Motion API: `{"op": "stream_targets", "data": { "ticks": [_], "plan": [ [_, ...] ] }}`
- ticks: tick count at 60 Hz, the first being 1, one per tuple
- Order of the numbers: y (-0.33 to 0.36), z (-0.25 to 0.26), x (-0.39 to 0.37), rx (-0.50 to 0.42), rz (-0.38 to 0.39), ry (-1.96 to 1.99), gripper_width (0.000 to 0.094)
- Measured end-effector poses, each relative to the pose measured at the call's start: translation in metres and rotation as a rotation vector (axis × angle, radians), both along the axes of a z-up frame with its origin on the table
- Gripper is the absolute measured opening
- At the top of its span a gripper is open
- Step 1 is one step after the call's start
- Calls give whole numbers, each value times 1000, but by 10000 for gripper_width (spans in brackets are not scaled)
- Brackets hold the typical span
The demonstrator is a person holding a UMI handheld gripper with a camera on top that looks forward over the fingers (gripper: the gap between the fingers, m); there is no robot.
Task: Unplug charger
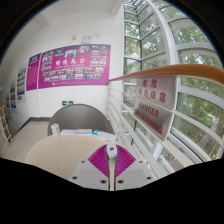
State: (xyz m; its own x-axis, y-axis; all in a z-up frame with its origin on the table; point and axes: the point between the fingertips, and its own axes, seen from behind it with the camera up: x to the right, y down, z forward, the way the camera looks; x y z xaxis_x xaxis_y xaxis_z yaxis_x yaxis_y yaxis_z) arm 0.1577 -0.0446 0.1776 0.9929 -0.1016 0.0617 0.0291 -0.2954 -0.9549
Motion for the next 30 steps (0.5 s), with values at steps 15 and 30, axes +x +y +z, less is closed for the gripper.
{"op": "stream_targets", "data": {
  "ticks": [15,30],
  "plan": [
    [-18,-153,29,-316,15,89,102],
    [-5,-176,27,-337,81,126,466]
  ]
}}
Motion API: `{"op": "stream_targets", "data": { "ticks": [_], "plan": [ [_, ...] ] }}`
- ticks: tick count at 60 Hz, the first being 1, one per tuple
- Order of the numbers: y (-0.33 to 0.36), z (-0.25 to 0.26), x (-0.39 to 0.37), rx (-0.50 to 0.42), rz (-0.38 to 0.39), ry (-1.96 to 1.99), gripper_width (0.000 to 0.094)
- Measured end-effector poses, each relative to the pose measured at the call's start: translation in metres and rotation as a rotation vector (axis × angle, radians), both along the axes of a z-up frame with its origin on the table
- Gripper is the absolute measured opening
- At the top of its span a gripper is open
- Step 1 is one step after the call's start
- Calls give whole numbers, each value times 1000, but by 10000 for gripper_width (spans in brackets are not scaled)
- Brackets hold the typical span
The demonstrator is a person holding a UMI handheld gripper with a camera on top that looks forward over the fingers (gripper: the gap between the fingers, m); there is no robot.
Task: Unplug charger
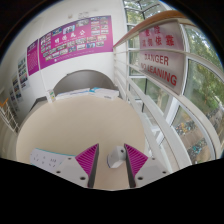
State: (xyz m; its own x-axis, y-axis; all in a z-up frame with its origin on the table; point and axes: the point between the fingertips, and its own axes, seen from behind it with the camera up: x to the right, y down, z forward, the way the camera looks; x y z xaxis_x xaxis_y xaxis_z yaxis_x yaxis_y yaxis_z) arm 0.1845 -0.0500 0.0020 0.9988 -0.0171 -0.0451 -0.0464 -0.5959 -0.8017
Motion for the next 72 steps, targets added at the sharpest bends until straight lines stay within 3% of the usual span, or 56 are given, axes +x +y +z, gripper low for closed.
{"op": "stream_targets", "data": {
  "ticks": [11,15,27,51,72],
  "plan": [
    [1,-2,5,-7,35,-40,729],
    [1,-1,11,0,26,-71,864],
    [-25,33,15,40,7,-112,857],
    [-212,169,-34,50,-41,-162,854],
    [-305,213,-70,81,-38,-156,854]
  ]
}}
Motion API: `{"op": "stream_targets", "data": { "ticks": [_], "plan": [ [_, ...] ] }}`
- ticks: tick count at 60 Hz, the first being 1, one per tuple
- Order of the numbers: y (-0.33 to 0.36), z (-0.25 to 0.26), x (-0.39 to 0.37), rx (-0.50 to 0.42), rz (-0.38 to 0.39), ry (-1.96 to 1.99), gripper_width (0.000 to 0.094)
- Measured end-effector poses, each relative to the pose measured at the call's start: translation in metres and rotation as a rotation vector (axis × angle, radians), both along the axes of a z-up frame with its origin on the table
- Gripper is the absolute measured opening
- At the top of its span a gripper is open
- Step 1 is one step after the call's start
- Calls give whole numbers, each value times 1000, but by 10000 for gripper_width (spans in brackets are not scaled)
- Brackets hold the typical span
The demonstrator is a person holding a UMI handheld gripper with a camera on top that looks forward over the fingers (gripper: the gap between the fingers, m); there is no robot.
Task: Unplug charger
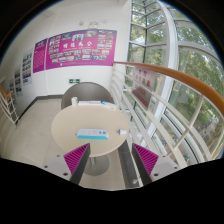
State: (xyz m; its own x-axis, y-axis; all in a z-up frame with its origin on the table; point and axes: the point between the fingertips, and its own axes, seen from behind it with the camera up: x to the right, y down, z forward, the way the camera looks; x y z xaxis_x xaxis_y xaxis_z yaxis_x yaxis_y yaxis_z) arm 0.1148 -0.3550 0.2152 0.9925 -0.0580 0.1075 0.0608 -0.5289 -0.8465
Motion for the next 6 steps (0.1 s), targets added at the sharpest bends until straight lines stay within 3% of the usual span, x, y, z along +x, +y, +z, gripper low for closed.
{"op": "stream_targets", "data": {
  "ticks": [6],
  "plan": [
    [-7,2,-2,-3,-3,0,853]
  ]
}}
